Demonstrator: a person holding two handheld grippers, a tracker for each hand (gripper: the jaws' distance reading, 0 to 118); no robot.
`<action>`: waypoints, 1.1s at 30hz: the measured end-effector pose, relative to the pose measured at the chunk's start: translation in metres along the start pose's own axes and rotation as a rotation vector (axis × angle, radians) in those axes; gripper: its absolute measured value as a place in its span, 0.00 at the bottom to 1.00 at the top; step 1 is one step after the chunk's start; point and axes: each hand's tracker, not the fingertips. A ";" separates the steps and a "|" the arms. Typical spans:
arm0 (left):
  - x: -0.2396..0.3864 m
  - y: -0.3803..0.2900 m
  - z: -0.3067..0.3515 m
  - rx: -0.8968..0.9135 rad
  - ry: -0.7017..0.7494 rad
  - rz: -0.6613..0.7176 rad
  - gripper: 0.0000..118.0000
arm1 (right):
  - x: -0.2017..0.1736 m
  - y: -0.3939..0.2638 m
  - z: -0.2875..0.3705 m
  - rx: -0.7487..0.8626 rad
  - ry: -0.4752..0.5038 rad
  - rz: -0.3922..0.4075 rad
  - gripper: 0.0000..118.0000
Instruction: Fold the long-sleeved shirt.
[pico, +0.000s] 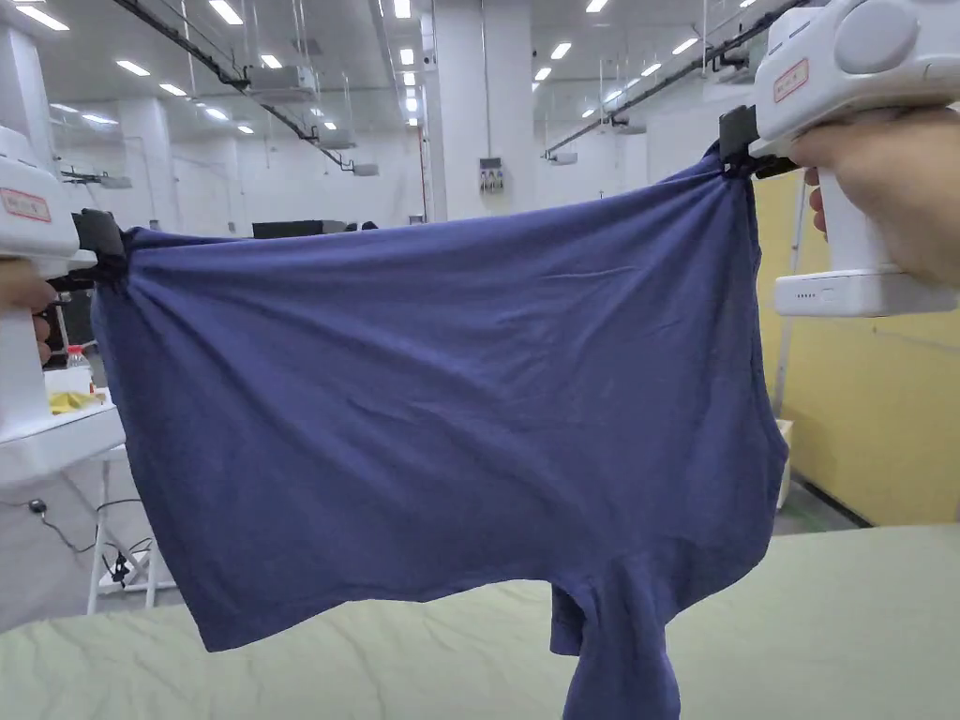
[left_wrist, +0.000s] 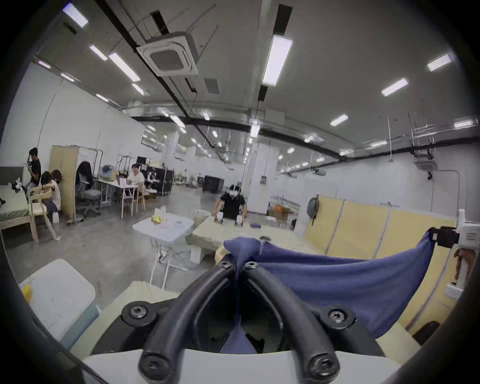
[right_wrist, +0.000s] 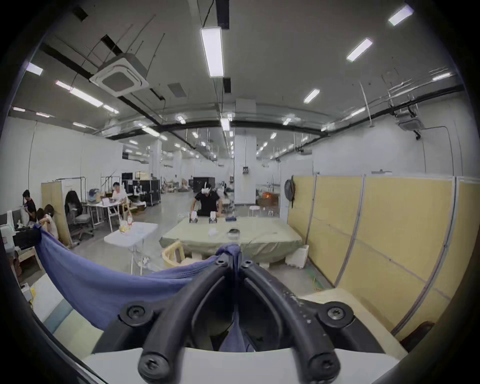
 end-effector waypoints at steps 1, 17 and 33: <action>-0.005 -0.023 -0.012 -0.031 0.007 -0.002 0.00 | -0.002 -0.023 -0.016 -0.039 0.002 0.004 0.05; -0.074 -0.432 -0.030 -0.677 0.091 0.084 0.00 | -0.032 -0.468 -0.085 -0.730 0.027 0.051 0.05; -0.107 -0.466 0.241 -0.742 -0.030 0.035 0.00 | 0.010 -0.553 0.196 -0.799 0.123 0.020 0.05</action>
